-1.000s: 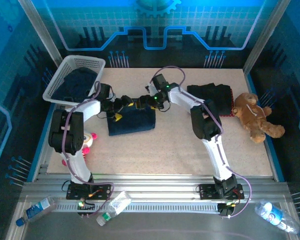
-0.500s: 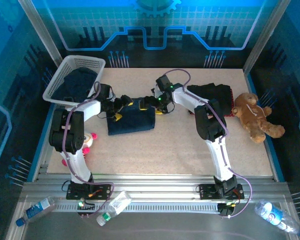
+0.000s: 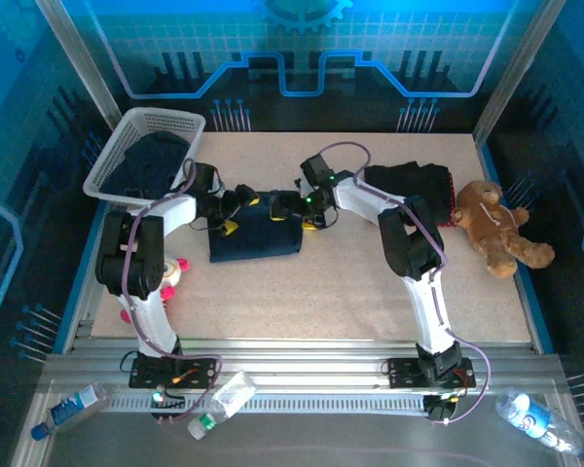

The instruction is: Fold and stack the skirts

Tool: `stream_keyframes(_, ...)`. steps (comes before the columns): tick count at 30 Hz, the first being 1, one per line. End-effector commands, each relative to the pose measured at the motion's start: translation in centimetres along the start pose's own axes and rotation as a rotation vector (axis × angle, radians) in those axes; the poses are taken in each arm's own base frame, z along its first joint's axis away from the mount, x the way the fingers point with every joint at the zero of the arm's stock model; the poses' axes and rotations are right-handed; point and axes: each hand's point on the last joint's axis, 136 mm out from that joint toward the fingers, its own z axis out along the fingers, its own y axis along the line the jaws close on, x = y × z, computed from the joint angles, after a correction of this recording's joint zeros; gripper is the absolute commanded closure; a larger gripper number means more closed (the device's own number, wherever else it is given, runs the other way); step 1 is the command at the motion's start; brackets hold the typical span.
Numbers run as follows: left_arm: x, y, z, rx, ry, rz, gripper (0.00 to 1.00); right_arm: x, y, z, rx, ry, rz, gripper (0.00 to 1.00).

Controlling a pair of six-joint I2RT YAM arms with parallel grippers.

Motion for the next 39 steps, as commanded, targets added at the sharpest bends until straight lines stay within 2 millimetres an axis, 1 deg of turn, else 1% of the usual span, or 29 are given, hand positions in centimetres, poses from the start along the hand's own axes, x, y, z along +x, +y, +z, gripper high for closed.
stream_keyframes(1,0.8,4.1,1.9,-0.104,0.037,-0.051,0.01,0.1,-2.5,-0.8,0.106,-0.033,0.063,0.0)
stream_keyframes(4,0.8,4.0,1.9,-0.103,0.038,-0.049,0.01,1.1,-2.0,0.9,0.049,0.031,0.071,0.01)
stream_keyframes(8,0.8,4.0,1.9,-0.105,0.039,-0.046,0.01,2.2,0.5,2.8,-0.036,0.103,0.025,0.04)
stream_keyframes(12,0.9,4.0,1.9,-0.106,0.042,-0.047,0.01,2.5,3.0,3.3,-0.102,0.116,-0.012,0.06)
stream_keyframes(15,0.9,4.0,1.9,-0.103,0.044,-0.051,0.01,2.6,4.1,3.5,-0.143,0.117,-0.029,0.06)
stream_keyframes(23,1.0,3.8,1.8,-0.096,0.046,-0.048,0.01,3.2,4.8,3.9,-0.16,0.128,-0.039,0.06)
stream_keyframes(24,1.0,3.8,1.8,-0.096,0.046,-0.049,0.01,3.5,4.3,4.8,-0.156,0.145,-0.029,0.06)
stream_keyframes(27,1.0,3.7,1.8,-0.093,0.045,-0.047,0.01,3.6,4.9,5.1,-0.18,0.145,-0.034,0.08)
stream_keyframes(30,0.9,3.7,1.8,-0.09,0.044,-0.049,0.01,3.7,5.6,5.5,-0.213,0.141,-0.029,0.12)
stream_keyframes(35,1.0,3.7,1.8,-0.088,0.045,-0.049,0.01,3.5,6.7,6.1,-0.254,0.123,-0.017,0.26)
stream_keyframes(39,1.0,3.7,1.8,-0.087,0.046,-0.05,0.01,3.3,7.4,6.3,-0.267,0.114,-0.026,0.32)
